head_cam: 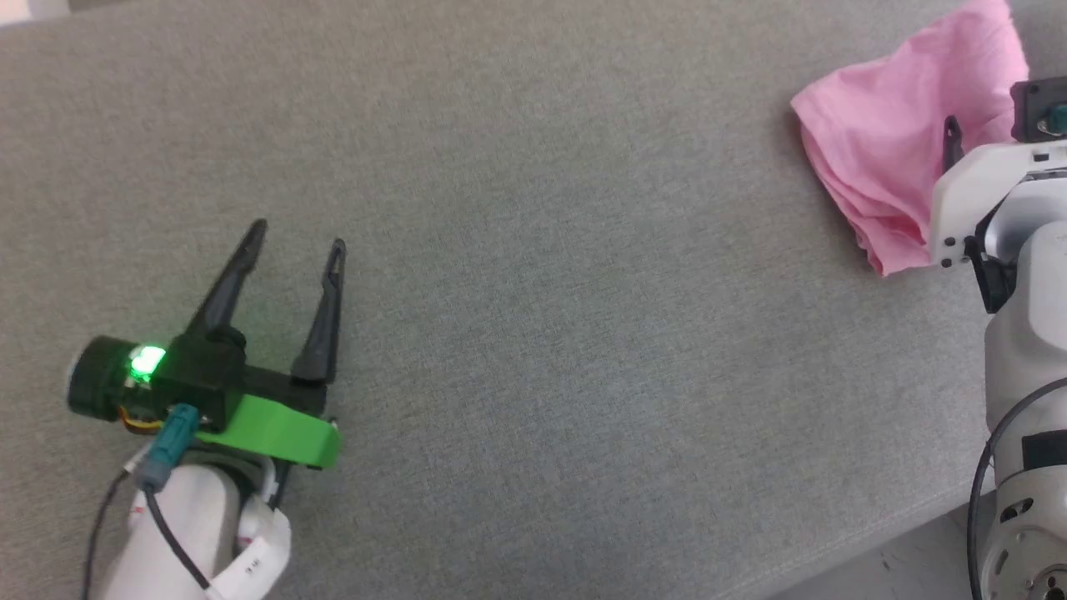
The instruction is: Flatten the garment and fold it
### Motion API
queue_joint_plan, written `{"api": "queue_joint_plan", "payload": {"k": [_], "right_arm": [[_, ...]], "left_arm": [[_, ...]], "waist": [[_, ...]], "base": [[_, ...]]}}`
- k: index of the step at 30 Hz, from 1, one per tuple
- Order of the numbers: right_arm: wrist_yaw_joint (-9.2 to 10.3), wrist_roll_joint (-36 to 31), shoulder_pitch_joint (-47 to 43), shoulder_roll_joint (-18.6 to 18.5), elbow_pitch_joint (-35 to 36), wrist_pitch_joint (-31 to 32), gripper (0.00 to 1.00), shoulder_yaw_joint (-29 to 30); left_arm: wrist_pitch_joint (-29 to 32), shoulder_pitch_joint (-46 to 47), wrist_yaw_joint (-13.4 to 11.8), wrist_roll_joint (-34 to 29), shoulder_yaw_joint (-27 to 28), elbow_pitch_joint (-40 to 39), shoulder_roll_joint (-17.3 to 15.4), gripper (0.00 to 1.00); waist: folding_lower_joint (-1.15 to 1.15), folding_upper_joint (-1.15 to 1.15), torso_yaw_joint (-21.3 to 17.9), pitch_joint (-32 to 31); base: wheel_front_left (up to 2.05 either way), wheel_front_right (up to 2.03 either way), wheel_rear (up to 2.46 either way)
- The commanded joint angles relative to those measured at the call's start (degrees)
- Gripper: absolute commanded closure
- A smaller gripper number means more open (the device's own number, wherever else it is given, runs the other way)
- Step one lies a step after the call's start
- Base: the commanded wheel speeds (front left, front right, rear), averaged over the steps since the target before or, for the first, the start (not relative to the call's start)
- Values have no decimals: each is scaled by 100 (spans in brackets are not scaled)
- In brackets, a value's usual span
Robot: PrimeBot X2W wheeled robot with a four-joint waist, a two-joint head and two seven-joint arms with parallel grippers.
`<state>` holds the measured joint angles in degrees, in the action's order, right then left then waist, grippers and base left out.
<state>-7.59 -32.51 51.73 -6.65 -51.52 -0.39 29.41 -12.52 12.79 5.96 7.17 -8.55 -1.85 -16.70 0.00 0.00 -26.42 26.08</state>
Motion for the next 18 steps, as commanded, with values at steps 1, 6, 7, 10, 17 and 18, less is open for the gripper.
{"api": "queue_joint_plan", "payload": {"k": [1,6,7,10,17,18], "right_arm": [[10,-33,41,-20,-44,-174,0,16],[10,281,-34,-19,-132,-896,0,-30],[10,381,-73,-2,-148,-1009,0,-55],[10,805,-288,79,-122,-1304,0,-257],[10,2174,-1407,202,1133,-1457,0,-1062],[10,2436,-1702,209,1500,-1458,0,-1220]], "left_arm": [[-64,-61,-35,81,-27,61,68,0],[-201,-115,-65,199,-113,364,351,0],[-214,-126,-70,218,-122,419,403,0],[-240,-198,-89,291,-124,590,585,0],[-246,-404,-71,385,48,681,955,0],[-246,-435,-68,390,84,690,1004,0]], "waist": [[0,0,68,-314],[0,0,208,-833],[0,0,243,-930],[0,0,378,-1242],[0,0,864,-1738],[0,0,959,-1784]], "base": [[0,0,0],[0,0,0],[0,0,0],[0,0,0],[0,0,0],[0,0,0]]}}
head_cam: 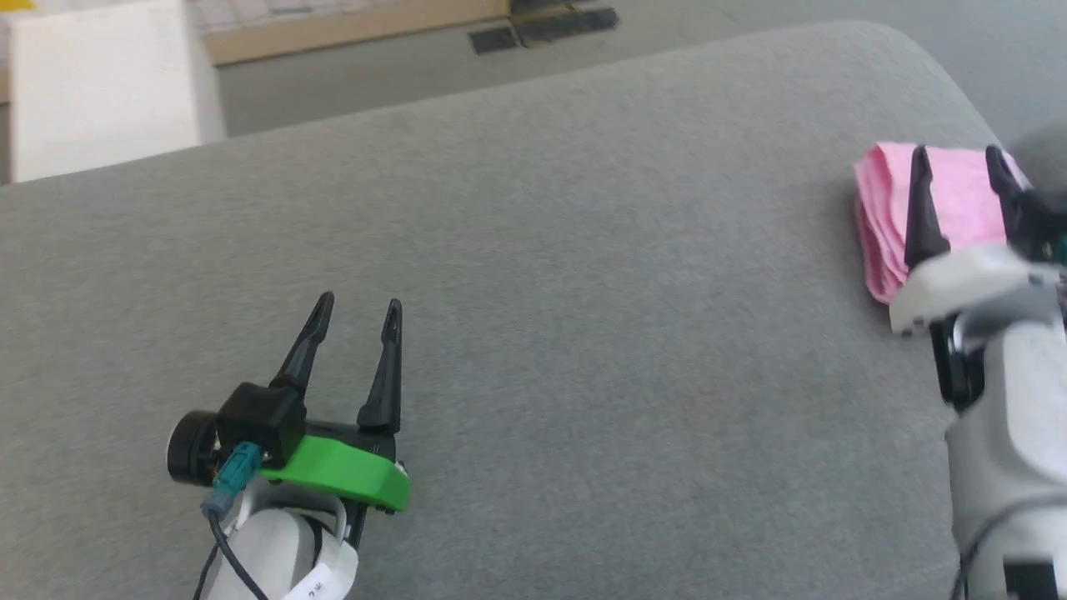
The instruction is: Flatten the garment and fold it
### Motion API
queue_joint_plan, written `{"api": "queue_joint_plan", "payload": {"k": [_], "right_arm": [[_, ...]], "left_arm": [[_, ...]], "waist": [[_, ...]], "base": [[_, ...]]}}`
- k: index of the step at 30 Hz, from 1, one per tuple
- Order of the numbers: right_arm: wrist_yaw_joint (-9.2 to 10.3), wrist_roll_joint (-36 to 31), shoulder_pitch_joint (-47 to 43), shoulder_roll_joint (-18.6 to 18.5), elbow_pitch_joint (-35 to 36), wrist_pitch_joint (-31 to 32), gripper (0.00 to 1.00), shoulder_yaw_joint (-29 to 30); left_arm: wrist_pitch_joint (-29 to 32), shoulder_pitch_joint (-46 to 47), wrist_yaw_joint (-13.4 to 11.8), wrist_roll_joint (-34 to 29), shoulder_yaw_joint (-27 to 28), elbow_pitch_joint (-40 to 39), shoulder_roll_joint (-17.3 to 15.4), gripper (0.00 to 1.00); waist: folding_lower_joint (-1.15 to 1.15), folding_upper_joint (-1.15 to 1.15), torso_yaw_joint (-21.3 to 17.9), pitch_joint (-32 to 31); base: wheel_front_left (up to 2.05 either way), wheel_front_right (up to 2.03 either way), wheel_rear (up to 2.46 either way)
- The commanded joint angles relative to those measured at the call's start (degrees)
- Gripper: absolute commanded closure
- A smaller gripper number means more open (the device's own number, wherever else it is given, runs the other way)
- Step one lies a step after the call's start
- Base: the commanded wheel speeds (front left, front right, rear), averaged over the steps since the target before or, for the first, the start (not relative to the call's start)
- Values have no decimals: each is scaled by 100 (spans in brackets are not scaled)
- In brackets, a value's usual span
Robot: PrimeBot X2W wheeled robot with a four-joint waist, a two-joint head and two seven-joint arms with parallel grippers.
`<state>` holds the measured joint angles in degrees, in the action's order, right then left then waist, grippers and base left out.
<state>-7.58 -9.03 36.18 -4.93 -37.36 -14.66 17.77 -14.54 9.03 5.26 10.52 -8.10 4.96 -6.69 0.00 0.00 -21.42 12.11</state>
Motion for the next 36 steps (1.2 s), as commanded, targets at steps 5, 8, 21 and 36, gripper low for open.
{"api": "queue_joint_plan", "payload": {"k": [5,8,21,36], "right_arm": [[9,913,-1502,70,1675,-32,0,-418],[9,1136,-2217,124,2477,-32,0,-507],[9,1059,-3534,201,3471,-33,0,-727],[9,1180,-3968,204,3525,-33,0,-906]], "left_arm": [[-45,-163,43,60,142,64,176,0],[-45,-220,59,51,197,82,257,0],[-45,-414,75,61,312,206,374,0],[-46,-632,-23,82,308,328,380,0]], "waist": [[0,0,919,-558],[0,0,1191,-639],[0,0,2056,-977],[0,0,2450,-1172]], "base": [[0,0,0],[0,0,0],[0,0,0],[0,0,0]]}}
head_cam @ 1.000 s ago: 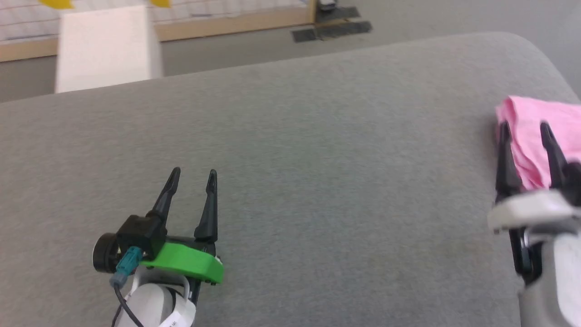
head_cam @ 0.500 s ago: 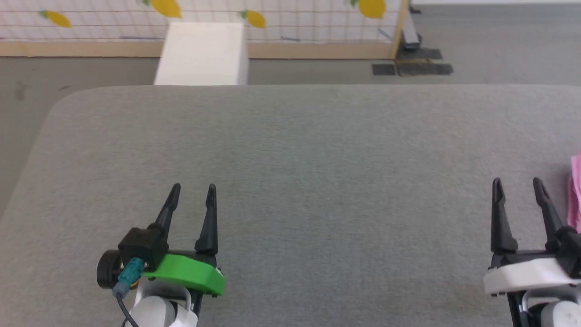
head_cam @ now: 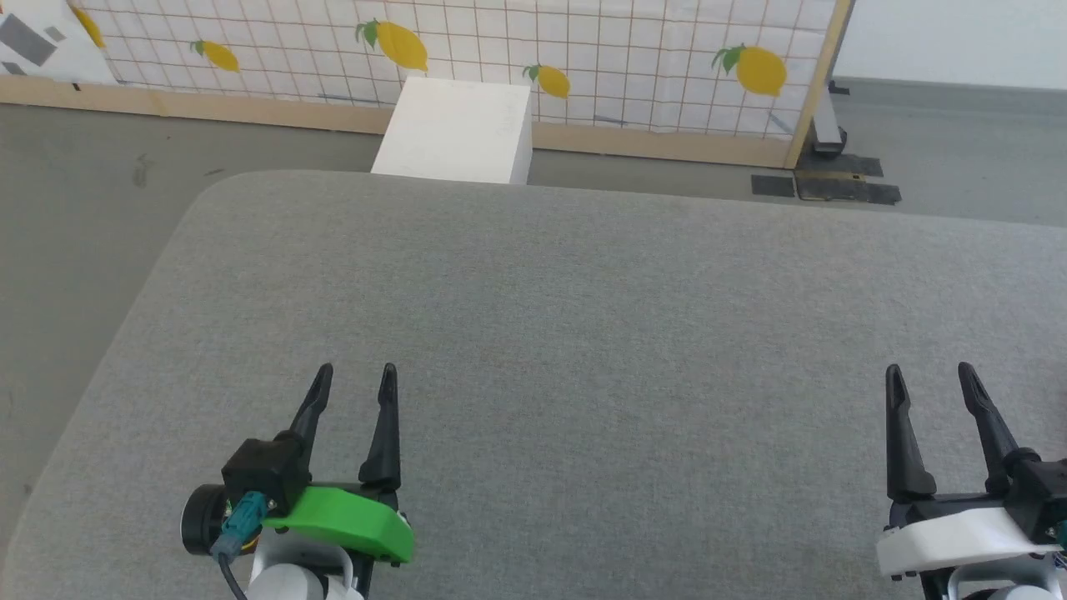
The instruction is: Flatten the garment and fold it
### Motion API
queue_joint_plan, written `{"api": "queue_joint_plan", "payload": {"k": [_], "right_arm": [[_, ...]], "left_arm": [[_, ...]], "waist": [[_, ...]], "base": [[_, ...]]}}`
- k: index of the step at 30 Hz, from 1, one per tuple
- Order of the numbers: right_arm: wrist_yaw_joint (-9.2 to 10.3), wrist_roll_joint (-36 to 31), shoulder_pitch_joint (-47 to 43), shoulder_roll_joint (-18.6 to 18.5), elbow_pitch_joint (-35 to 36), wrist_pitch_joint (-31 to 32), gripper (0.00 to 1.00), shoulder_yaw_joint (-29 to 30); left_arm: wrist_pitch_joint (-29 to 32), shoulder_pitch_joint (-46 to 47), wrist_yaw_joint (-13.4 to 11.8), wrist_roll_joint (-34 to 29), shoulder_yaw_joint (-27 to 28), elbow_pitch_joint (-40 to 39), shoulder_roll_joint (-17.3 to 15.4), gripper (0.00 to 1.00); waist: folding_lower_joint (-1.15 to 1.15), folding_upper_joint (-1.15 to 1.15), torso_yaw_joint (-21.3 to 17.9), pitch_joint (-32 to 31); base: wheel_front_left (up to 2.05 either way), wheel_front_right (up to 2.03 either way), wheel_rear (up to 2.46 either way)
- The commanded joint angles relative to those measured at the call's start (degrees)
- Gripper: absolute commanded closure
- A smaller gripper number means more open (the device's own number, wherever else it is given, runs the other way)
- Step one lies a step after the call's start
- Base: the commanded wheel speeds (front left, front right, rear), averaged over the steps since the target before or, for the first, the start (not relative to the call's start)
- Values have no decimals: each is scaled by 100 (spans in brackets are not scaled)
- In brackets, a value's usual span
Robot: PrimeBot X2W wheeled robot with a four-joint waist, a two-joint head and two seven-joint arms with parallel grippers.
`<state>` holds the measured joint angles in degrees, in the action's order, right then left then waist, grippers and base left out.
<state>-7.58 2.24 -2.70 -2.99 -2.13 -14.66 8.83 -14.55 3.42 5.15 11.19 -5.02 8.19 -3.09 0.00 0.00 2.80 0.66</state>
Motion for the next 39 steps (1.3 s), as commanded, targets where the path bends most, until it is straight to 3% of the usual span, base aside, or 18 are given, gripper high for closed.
{"api": "queue_joint_plan", "payload": {"k": [1,24,39], "right_arm": [[9,74,-97,11,5,-33,0,-13],[9,330,-182,11,-12,-34,0,89],[9,404,-161,11,2,-34,0,57]], "left_arm": [[-44,-75,-14,16,-3,9,21,0],[-45,-86,0,95,-7,-15,21,0],[-45,-20,14,145,-7,26,21,0]], "waist": [[0,0,32,-30],[0,0,-287,-30],[0,0,-289,57]], "base": [[0,0,0],[0,0,0],[0,0,0]]}}
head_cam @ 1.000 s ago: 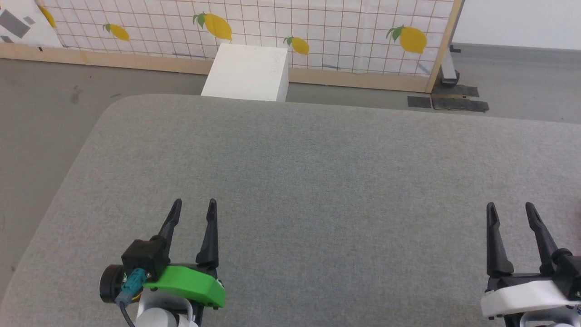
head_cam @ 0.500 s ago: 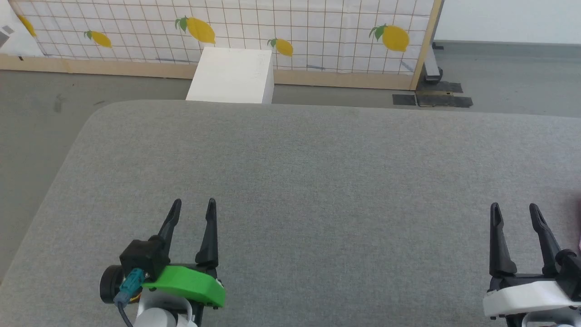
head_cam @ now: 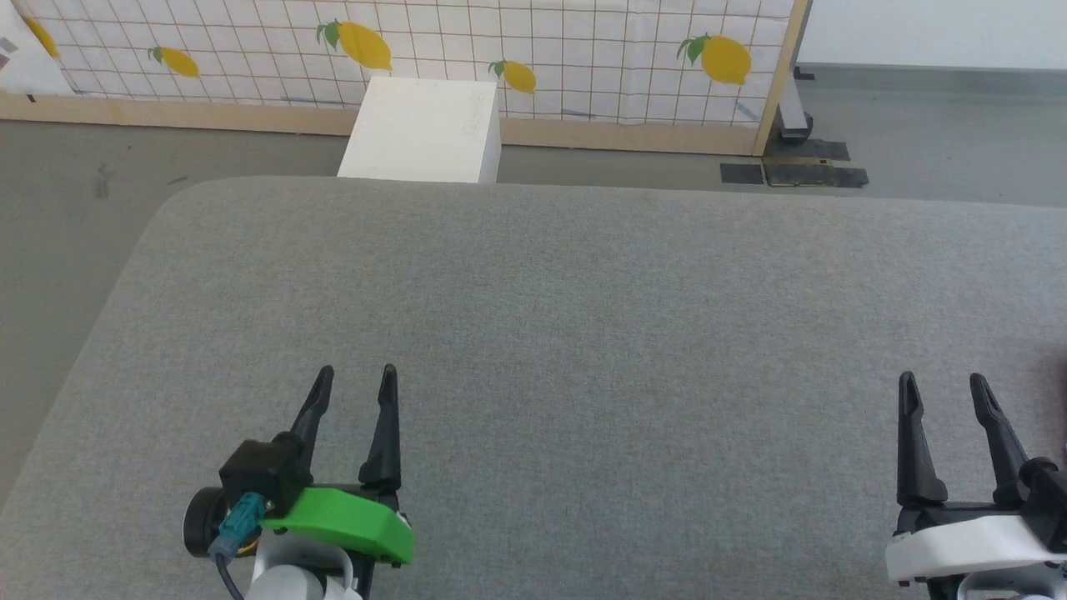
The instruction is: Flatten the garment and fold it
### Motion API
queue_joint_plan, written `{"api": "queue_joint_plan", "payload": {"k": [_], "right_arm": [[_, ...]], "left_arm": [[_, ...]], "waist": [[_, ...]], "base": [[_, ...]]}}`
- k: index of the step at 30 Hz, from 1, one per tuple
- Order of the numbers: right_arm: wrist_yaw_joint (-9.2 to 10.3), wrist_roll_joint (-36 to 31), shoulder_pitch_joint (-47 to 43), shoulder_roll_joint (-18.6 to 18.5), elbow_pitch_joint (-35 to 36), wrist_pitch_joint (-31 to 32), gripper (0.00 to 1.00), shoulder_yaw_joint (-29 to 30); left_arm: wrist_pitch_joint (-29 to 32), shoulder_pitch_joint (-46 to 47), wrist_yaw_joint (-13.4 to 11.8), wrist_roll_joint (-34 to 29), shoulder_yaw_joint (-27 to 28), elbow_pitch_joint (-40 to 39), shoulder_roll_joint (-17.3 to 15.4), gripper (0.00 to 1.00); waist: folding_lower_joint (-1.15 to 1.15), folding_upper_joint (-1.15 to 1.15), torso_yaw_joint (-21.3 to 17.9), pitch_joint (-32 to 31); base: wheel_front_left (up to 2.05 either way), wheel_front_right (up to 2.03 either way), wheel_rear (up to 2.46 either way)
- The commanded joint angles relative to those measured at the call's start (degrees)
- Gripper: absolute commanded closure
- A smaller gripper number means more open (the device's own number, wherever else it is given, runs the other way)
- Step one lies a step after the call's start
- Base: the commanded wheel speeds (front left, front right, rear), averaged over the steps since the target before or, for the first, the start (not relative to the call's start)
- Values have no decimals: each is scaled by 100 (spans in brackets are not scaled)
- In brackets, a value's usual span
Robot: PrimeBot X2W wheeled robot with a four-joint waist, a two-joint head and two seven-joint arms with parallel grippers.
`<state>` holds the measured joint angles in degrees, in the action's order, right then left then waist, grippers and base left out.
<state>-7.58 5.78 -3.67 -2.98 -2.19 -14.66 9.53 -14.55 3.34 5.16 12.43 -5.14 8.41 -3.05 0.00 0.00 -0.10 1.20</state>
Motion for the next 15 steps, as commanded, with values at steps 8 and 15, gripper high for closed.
{"api": "queue_joint_plan", "payload": {"k": [8,15], "right_arm": [[0,42,1,-1,0,3,100,-17],[0,42,2,-1,0,5,100,-16]], "left_arm": [[13,1,6,12,6,6,0,100],[21,1,6,12,2,5,0,100]], "waist": [[0,0,10,6],[0,0,10,6]], "base": [[0,0,0],[0,0,0]]}}
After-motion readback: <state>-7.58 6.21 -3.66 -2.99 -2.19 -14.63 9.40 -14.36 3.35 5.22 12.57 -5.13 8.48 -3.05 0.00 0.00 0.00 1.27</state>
